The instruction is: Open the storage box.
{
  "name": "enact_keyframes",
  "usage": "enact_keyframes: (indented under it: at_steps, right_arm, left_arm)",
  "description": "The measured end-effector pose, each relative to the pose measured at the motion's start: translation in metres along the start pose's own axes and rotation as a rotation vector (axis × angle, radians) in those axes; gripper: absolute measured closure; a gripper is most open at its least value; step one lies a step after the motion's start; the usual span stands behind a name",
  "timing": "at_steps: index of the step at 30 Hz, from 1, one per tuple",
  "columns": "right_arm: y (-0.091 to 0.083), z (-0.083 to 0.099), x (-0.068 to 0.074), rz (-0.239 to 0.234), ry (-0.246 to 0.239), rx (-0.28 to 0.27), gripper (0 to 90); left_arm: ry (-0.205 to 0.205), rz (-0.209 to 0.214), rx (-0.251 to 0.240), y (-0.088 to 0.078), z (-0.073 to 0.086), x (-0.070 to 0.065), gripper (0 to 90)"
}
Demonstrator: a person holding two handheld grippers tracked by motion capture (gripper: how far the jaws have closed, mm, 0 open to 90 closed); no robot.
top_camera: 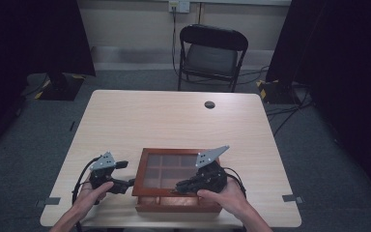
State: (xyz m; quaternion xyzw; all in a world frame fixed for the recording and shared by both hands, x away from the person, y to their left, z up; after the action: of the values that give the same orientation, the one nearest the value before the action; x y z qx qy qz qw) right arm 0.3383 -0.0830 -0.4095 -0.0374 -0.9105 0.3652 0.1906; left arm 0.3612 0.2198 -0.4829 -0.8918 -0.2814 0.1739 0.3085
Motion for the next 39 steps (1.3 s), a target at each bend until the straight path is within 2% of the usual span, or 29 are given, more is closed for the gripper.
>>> enact_keyframes:
  at_steps: [4, 6, 10, 13, 15, 16, 17, 24, 29, 35, 39]
  right_arm:
    - [-0.003, -0.003, 0.0, 0.004, -0.007, -0.007, 82.5]
    - [-0.004, -0.004, 0.0, 0.006, -0.012, -0.009, 82.5]
    - [-0.005, -0.005, -0.001, -0.002, -0.015, 0.004, 82.3]
    - [-0.005, -0.004, -0.001, 0.01, -0.015, -0.016, 74.0]
    - [-0.008, -0.003, -0.001, 0.017, -0.021, -0.024, 68.3]
    - [-0.008, -0.003, -0.001, 0.017, -0.021, -0.024, 68.3]
    - [-0.011, -0.002, -0.001, 0.034, -0.017, -0.04, 64.5]
    - [-0.031, 0.012, -0.006, 0.099, 0.036, -0.095, 49.5]
    - [-0.037, 0.026, -0.009, 0.134, 0.063, -0.115, 34.8]
    - [-0.041, 0.036, -0.013, 0.157, 0.077, -0.123, 27.6]
    - [-0.046, 0.038, -0.015, 0.162, 0.085, -0.125, 27.4]
  left_arm:
    - [0.019, 0.002, -0.033, 0.0, -0.004, -0.006, 16.0]
    - [0.046, -0.016, -0.045, -0.001, -0.006, -0.007, 15.9]
    - [0.043, -0.02, -0.048, -0.002, -0.006, -0.007, 15.7]
    - [0.051, -0.022, -0.047, -0.002, -0.007, -0.005, 15.4]
    - [0.042, -0.024, -0.051, -0.002, -0.007, -0.005, 15.4]
    - [0.042, -0.024, -0.051, -0.002, -0.007, -0.005, 15.4]
    - [0.042, -0.028, -0.057, -0.003, -0.008, -0.005, 15.4]
    - [0.029, -0.036, -0.08, -0.005, -0.009, -0.004, 15.8]
    - [0.02, -0.031, -0.091, -0.006, -0.012, -0.003, 15.6]
    - [0.008, -0.02, -0.104, -0.006, -0.017, -0.003, 15.6]
    - [0.011, -0.023, -0.112, -0.007, -0.02, -0.004, 16.0]
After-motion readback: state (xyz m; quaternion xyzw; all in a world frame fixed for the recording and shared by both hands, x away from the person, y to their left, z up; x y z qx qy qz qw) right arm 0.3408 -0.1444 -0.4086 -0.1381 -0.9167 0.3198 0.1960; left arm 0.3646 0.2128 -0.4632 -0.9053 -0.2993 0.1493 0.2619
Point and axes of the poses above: each handheld gripper's, and its own axes: y roughly forward along the jaws, z roughly out of its underside, x roughly to its left, the point moved 3 cm from there along y, roughly forward along the jaws, and after that the axes turned 9 degrees about x, right-handed, at the moved point
